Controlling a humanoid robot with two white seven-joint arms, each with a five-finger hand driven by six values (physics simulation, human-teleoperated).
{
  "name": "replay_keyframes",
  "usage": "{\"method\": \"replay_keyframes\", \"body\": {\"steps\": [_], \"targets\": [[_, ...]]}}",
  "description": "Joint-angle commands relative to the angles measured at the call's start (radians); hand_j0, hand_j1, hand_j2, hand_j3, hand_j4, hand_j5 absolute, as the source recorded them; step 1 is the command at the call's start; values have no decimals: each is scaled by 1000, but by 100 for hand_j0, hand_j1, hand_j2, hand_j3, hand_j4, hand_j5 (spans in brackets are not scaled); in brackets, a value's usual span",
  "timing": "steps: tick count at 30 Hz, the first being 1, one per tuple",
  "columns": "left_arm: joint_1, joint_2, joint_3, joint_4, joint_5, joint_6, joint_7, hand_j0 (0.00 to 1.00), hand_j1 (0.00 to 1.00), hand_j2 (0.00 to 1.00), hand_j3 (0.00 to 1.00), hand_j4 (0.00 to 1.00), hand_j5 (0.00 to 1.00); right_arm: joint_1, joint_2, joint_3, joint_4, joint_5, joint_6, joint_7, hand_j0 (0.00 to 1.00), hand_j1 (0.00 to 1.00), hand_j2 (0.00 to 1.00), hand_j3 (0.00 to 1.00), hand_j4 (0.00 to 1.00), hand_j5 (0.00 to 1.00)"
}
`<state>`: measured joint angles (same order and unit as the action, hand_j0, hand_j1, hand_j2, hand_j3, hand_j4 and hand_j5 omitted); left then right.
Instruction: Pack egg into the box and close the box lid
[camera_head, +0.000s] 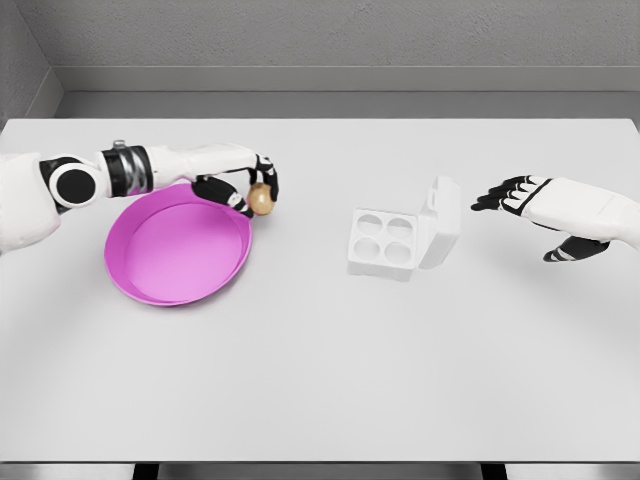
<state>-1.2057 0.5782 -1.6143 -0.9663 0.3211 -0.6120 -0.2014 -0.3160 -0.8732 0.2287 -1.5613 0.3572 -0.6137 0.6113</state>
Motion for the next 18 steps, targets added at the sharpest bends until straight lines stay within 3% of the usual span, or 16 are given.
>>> {"method": "replay_keyframes", "body": {"steps": [1, 18], "targets": [[0, -11, 5, 1, 7, 1, 0, 43, 43, 43, 43, 43, 43, 0, -1, 0, 0, -6, 3, 0, 100, 100, 100, 100, 100, 100], [-2, -80, 28, 0, 10, 1, 0, 43, 43, 43, 43, 43, 43, 0, -1, 1, 0, -6, 3, 0, 100, 100, 100, 100, 100, 100]]}}
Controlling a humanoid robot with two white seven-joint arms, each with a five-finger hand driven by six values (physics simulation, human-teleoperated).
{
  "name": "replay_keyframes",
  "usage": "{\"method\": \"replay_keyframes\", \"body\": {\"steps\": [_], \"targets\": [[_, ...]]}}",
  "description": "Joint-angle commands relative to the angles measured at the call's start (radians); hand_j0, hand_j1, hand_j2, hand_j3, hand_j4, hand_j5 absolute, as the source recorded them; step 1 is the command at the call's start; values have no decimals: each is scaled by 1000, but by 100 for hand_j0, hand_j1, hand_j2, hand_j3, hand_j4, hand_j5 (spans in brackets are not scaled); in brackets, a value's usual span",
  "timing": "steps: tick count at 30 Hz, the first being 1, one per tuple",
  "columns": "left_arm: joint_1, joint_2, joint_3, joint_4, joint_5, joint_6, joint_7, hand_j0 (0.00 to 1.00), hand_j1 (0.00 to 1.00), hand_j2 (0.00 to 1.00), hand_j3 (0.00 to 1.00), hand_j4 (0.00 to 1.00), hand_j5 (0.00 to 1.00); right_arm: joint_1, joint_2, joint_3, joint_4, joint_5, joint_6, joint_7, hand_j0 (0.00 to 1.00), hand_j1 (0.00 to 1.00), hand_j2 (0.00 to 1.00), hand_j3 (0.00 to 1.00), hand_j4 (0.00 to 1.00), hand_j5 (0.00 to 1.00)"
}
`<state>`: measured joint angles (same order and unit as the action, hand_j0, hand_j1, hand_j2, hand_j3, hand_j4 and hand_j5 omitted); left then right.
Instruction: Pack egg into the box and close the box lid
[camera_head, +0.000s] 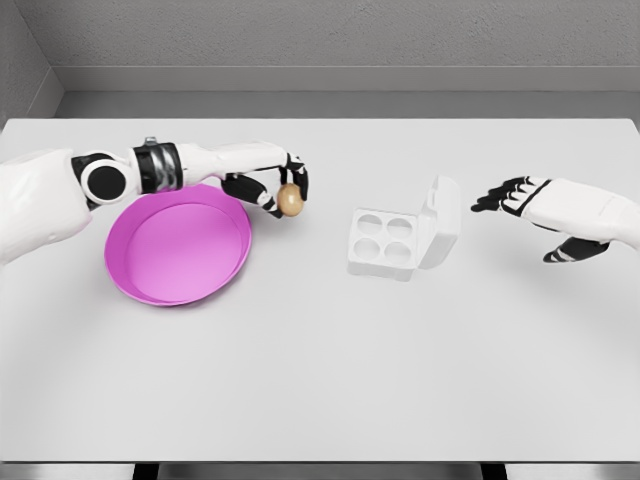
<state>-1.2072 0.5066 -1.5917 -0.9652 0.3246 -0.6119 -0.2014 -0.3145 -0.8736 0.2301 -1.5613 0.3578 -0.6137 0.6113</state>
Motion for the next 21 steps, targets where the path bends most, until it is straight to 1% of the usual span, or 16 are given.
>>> {"method": "replay_keyframes", "body": {"steps": [1, 12, 21], "targets": [[0, -16, 7, -1, 8, 1, 0, 43, 43, 43, 43, 43, 43, 0, -1, 0, 0, -5, 3, 0, 100, 100, 100, 100, 100, 100], [-5, -59, 6, 2, 30, 1, 0, 42, 42, 42, 42, 42, 42, 0, -1, 2, 0, -5, 3, 0, 100, 100, 100, 100, 100, 100], [-5, -73, 6, 2, 37, 1, 0, 42, 42, 42, 42, 42, 42, 0, -1, 2, 0, -5, 3, 0, 100, 100, 100, 100, 100, 100]]}}
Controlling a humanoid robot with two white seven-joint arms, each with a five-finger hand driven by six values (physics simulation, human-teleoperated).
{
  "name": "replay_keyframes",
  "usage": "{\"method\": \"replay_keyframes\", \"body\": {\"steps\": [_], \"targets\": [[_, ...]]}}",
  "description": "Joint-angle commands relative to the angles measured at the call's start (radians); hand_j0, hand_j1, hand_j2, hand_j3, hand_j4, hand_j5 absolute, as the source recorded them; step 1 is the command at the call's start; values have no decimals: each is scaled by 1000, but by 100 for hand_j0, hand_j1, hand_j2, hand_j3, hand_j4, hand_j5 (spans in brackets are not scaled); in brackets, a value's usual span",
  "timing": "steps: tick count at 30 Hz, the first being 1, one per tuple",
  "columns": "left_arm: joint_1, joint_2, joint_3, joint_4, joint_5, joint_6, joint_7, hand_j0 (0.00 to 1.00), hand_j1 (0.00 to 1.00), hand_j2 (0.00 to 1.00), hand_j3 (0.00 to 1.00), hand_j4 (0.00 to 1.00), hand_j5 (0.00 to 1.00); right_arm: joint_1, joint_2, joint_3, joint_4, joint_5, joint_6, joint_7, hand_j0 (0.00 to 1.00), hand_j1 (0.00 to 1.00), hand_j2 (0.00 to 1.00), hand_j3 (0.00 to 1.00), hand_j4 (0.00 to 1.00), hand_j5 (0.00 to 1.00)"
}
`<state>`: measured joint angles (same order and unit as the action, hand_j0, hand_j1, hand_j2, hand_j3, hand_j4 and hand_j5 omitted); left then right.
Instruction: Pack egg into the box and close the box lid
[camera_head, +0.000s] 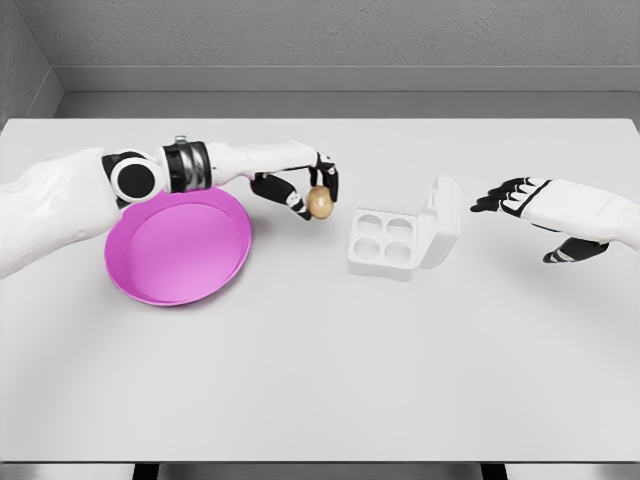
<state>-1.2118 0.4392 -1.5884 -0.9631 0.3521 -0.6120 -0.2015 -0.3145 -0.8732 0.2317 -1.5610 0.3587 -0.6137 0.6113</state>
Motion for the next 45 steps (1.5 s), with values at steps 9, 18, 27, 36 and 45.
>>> {"method": "replay_keyframes", "body": {"steps": [9, 18, 27, 36, 45], "targets": [[-3, -39, 2, 0, 11, 1, 1, 42, 42, 42, 42, 42, 42, 0, -1, 0, -1, -6, 3, 0, 100, 100, 100, 100, 100, 100], [-3, -63, 2, -3, 19, 1, 1, 42, 42, 42, 42, 42, 42, 0, -1, 0, -1, -6, 3, 0, 100, 100, 100, 100, 100, 100], [-5, -74, 2, -9, 19, 1, 1, 42, 42, 42, 42, 42, 42, 2, -1, 1, -1, -6, 3, 0, 100, 100, 100, 100, 100, 100], [-9, -96, 4, -11, 19, 1, 1, 42, 42, 42, 42, 42, 42, 2, -1, 1, -1, -6, 3, 0, 100, 100, 100, 100, 100, 100], [-8, -122, -1, -14, 19, 1, 1, 42, 42, 42, 42, 42, 42, 3, 0, 1, -1, -6, 3, 0, 100, 100, 100, 100, 100, 100]]}}
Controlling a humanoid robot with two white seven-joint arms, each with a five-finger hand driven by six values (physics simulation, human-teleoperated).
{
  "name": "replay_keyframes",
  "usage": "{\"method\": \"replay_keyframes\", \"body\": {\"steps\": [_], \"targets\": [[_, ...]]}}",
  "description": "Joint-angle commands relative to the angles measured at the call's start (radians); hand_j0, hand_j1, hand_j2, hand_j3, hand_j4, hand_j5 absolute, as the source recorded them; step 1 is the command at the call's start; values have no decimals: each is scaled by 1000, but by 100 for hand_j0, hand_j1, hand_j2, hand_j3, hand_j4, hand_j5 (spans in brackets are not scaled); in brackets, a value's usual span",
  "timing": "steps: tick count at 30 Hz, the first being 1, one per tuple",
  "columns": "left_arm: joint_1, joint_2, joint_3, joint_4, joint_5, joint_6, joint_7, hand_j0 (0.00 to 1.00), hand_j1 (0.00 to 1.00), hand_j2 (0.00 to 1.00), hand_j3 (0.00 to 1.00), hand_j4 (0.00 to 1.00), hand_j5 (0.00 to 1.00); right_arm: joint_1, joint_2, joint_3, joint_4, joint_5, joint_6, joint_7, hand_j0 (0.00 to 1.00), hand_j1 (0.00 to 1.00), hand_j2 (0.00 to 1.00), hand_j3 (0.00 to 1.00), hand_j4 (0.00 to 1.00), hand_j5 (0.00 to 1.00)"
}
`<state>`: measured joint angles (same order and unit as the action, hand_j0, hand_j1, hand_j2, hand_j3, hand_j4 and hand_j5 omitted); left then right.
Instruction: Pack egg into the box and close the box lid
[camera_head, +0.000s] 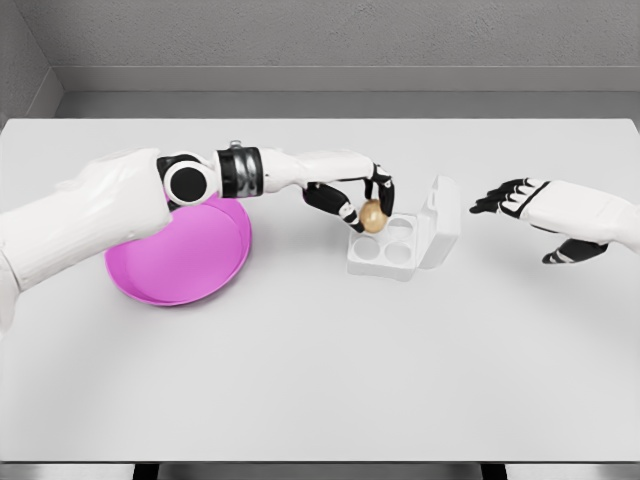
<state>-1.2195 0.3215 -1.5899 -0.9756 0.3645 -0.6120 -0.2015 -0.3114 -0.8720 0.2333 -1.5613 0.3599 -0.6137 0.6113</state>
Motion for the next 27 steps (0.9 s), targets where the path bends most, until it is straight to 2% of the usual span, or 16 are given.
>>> {"method": "replay_keyframes", "body": {"steps": [1, 27], "targets": [[0, -4, 1, -2, 7, 1, 1, 42, 42, 42, 42, 42, 42, -2, -1, 0, 0, -6, 3, 0, 100, 100, 100, 100, 100, 100], [15, -7, -4, 5, 8, 1, 1, 45, 45, 45, 45, 45, 45, -2, -1, 1, 0, -6, 3, 0, 100, 100, 100, 100, 100, 100]]}}
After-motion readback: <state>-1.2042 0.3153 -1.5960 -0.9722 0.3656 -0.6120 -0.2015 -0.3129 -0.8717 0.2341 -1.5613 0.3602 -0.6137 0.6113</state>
